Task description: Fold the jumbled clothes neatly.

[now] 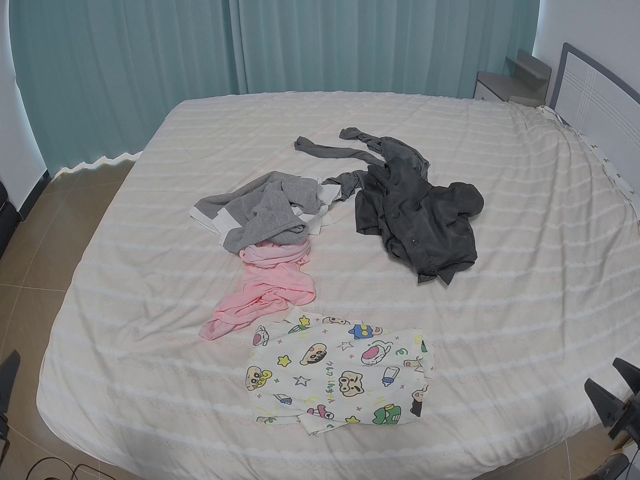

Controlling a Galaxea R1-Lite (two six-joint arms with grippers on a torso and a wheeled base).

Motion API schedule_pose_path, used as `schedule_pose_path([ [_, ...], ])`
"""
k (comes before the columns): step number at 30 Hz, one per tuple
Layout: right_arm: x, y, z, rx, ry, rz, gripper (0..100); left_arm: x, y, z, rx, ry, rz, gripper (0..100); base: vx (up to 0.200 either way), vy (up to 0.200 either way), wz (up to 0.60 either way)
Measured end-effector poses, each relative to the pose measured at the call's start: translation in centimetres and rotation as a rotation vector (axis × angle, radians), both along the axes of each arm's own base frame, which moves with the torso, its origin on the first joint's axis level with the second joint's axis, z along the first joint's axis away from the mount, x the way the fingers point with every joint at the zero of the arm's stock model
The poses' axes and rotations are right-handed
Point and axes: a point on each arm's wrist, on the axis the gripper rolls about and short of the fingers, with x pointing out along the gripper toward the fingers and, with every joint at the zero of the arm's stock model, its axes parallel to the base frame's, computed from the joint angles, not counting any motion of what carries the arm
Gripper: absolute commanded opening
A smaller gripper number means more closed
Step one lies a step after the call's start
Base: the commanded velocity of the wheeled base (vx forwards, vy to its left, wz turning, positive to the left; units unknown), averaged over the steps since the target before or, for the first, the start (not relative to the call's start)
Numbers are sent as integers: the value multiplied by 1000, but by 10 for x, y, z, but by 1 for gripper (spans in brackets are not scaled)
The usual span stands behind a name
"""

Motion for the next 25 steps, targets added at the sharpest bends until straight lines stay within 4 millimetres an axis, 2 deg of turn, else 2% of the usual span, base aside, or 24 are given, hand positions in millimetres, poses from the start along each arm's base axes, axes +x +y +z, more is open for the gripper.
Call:
schedule_pose_path([
  [3,-16,-2,-10,-33,-89,0,100,-4,-1,-17,72,-55,37,100,0,0,0],
  [7,-27,-3,-22,-65,-157,-15,100,1,-1,-46,195,-123,69,100,0,0,0],
  [13,-33,-5,-37,-137,-160,-77,100,7,-1,-91,305,-48,82,100,0,0,0],
  [16,-35,-6,-45,-171,-120,-88,100,8,-2,-99,319,-21,56,100,0,0,0],
  [21,-36,-6,-46,-186,-129,-94,100,7,-4,-105,327,-21,-29,100,0,0,0],
  [25,-36,-6,-46,-192,-139,-94,100,5,-4,-106,350,-30,-35,100,0,0,0],
])
